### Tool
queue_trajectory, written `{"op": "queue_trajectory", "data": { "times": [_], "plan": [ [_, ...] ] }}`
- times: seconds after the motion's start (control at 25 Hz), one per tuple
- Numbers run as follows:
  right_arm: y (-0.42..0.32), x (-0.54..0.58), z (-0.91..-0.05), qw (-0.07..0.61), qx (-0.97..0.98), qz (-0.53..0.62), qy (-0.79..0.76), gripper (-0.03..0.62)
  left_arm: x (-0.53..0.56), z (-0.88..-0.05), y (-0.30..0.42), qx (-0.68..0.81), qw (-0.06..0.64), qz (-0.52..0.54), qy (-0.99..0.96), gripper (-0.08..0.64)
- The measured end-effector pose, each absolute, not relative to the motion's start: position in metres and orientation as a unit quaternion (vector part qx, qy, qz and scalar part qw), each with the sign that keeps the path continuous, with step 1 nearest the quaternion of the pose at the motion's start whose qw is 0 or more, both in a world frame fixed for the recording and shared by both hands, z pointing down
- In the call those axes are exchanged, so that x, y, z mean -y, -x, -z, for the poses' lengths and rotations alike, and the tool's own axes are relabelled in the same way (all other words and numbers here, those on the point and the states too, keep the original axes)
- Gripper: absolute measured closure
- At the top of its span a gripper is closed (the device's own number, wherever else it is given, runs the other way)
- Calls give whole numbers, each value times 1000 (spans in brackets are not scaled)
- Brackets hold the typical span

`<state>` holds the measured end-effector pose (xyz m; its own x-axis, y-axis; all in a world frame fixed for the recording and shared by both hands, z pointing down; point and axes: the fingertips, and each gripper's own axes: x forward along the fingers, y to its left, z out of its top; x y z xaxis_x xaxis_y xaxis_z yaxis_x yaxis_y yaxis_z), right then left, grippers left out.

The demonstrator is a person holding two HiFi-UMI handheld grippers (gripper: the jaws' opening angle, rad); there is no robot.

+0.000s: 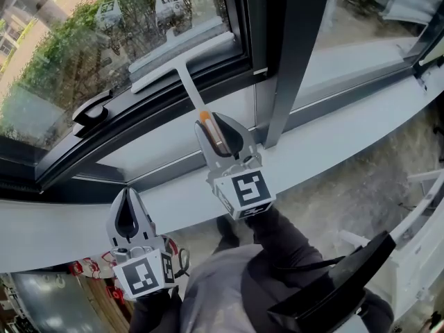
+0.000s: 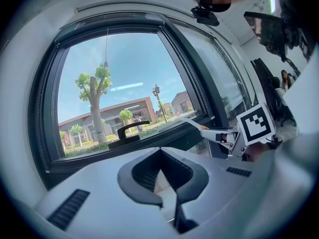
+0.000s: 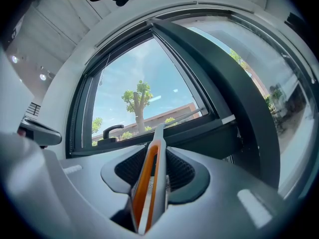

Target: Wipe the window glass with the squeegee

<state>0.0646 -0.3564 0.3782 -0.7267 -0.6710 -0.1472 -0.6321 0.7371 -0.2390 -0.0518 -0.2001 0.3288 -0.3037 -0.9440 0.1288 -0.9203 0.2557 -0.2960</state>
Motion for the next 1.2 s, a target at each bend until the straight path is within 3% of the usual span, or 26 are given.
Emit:
{"op": "queue_trajectory", "data": {
  "times": [0.68, 1.2],
  "plan": [
    [-67, 356, -385, 165, -929, 160, 291, 471, 192, -329, 43, -806, 39, 171, 566, 561],
    [-85, 335, -323, 198, -933, 136, 270, 472, 172, -324, 45, -823, 29, 140, 550, 561]
  ]
}}
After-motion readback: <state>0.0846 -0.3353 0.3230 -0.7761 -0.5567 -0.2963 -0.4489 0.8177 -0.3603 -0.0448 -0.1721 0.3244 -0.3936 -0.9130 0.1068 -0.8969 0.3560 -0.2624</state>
